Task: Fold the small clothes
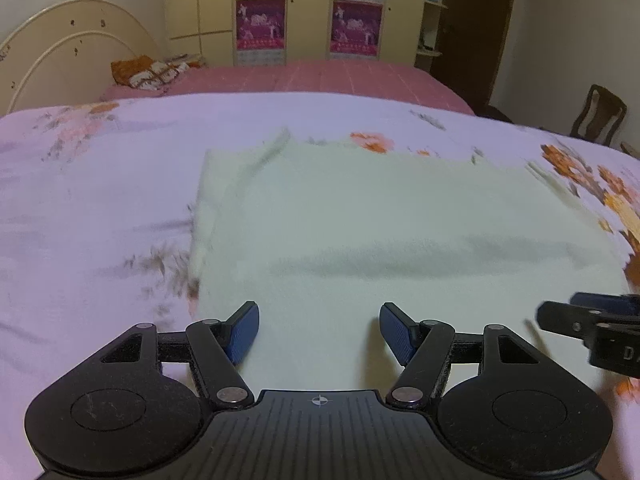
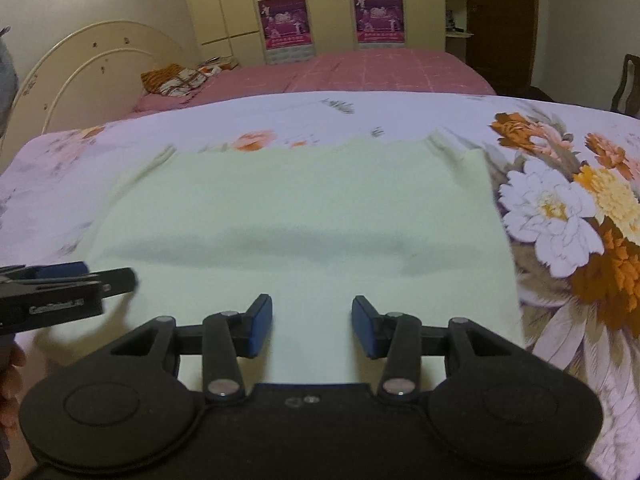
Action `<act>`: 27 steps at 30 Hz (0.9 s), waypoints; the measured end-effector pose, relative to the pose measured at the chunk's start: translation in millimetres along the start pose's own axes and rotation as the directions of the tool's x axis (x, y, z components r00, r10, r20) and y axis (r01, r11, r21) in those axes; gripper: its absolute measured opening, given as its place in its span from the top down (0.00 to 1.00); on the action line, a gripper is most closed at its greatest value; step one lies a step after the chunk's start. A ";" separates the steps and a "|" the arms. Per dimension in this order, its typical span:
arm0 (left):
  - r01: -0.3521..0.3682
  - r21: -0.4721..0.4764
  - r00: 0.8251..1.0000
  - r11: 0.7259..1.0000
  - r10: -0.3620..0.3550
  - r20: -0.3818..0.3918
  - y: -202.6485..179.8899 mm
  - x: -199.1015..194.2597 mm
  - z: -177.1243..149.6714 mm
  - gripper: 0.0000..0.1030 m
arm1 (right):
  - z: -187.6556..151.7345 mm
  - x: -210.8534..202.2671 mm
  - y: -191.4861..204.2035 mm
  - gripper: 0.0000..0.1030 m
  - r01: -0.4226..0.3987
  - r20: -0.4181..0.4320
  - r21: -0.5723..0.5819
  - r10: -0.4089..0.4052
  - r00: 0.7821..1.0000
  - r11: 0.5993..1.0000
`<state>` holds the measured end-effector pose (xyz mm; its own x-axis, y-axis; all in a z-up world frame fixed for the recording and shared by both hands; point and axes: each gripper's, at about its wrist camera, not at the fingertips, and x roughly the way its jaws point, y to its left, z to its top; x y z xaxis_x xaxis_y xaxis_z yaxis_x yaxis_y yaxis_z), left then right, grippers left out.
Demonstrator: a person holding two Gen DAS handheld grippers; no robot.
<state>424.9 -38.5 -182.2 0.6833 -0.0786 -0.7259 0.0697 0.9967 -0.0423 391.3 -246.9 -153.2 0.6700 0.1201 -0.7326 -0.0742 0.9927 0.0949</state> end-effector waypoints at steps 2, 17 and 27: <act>-0.001 0.006 1.000 1.000 0.001 -0.008 -2.2 -1.6 -5.4 0.35 | -3.1 -2.3 6.5 0.57 -0.003 -0.001 -0.005 0.003 1.000 1.000; 0.003 0.031 1.000 1.000 -0.002 -0.016 2.9 -7.3 -22.7 0.35 | -30.9 -6.2 11.1 0.54 0.095 -0.017 -0.081 -0.096 0.995 0.992; 0.026 0.032 1.000 0.999 -0.026 -0.006 8.4 -16.9 -33.4 0.35 | -38.5 -11.7 8.8 0.53 0.095 -0.014 -0.067 -0.096 0.995 0.993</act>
<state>389.6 -28.1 -193.2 0.6770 -0.1041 -0.7286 0.1105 0.9931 -0.0392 354.5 -239.2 -169.8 0.6639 0.0242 -0.7474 -0.0595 0.9980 -0.0205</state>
